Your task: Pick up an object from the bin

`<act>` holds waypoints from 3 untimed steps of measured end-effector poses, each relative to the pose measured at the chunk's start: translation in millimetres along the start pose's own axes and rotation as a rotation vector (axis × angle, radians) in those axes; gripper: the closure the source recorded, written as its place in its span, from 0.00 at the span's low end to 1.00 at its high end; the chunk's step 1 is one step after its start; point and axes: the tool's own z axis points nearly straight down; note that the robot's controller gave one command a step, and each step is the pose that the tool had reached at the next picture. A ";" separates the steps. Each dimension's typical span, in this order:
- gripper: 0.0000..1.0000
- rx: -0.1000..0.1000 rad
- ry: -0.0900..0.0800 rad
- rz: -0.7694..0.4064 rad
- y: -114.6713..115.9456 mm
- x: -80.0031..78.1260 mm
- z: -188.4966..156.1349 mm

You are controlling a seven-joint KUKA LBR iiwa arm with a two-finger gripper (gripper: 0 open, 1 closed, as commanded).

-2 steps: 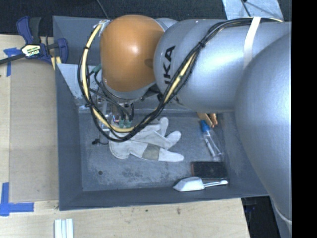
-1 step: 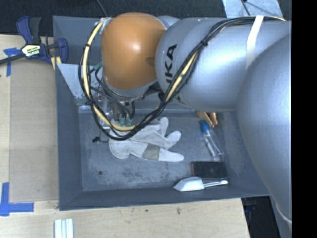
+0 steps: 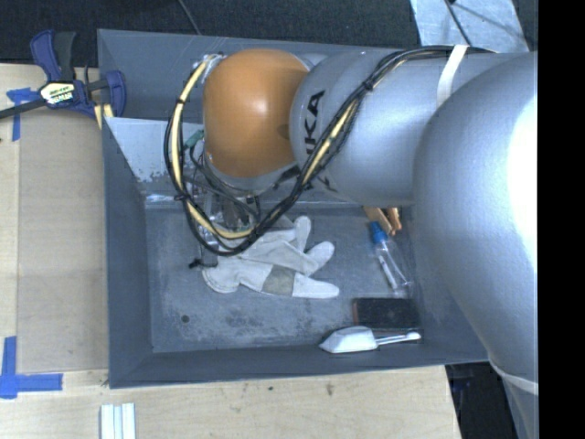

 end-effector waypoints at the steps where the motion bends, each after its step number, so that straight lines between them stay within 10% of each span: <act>1: 0.00 0.000 0.000 -0.298 -44.2 -29.2 70.4; 2: 0.00 0.001 0.007 -0.280 -112.6 -15.8 49.4; 3: 0.00 0.000 0.001 -0.521 -74.9 -26.6 70.9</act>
Offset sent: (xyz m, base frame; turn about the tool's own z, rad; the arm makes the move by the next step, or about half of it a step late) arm 0.0272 -0.1066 -0.0507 -0.2852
